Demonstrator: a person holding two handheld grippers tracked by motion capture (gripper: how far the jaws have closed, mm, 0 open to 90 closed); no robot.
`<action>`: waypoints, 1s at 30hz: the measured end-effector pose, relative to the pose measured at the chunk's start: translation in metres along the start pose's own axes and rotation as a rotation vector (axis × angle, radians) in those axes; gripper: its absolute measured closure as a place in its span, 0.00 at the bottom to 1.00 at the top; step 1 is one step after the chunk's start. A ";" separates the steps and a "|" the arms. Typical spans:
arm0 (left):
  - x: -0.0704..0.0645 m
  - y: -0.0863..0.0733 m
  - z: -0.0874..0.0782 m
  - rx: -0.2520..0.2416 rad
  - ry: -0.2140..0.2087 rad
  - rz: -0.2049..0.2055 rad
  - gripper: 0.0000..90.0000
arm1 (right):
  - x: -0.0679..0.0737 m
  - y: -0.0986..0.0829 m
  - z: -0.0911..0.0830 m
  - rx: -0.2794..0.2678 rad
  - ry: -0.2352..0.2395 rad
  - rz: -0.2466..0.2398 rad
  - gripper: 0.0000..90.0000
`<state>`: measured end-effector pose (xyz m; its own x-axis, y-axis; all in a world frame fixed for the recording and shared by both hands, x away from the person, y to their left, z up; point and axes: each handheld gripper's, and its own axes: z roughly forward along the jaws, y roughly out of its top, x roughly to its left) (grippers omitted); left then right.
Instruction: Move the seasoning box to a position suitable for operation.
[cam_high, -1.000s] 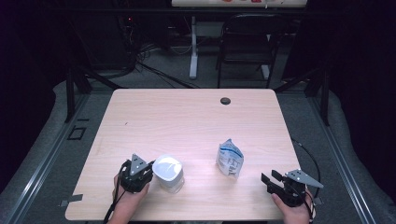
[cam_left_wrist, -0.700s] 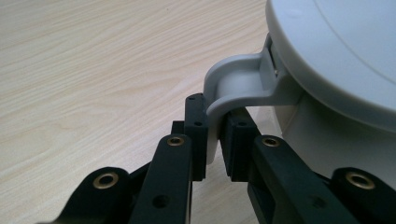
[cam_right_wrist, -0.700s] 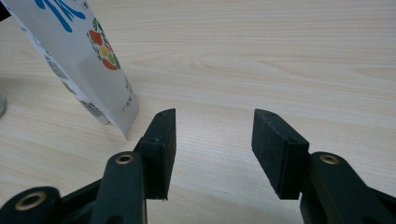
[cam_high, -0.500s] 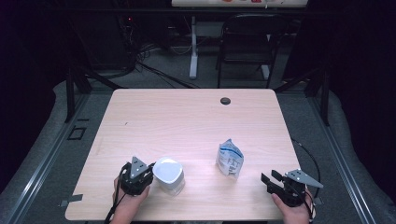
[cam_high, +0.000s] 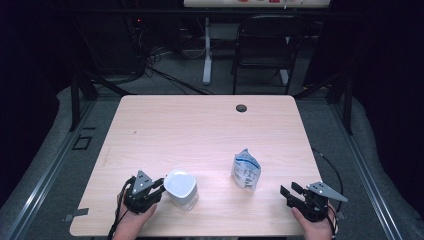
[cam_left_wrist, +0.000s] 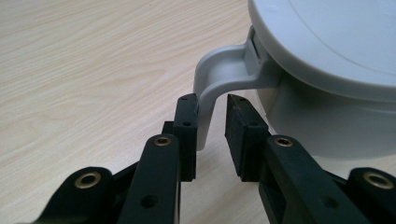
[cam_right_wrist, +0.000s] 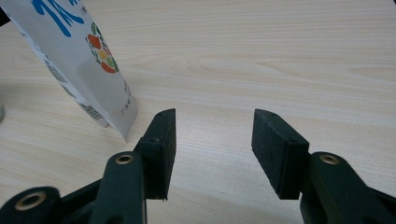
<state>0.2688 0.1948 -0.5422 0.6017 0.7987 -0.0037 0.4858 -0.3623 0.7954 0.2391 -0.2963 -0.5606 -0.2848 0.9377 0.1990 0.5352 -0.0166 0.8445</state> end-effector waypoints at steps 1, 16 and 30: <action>0.000 0.000 -0.002 0.002 -0.002 0.004 0.81 | 0.000 0.000 0.000 0.002 0.001 -0.002 0.56; -0.017 -0.010 -0.026 0.016 -0.110 0.021 0.85 | 0.002 0.001 -0.003 -0.001 -0.004 -0.005 0.56; -0.045 -0.014 -0.019 0.035 -0.192 0.104 1.00 | 0.001 0.001 -0.003 -0.011 -0.006 -0.005 0.56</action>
<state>0.2233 0.1729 -0.5417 0.7580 0.6509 -0.0409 0.4344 -0.4570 0.7762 0.2371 -0.2967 -0.5579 -0.2823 0.9400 0.1916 0.5252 -0.0157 0.8508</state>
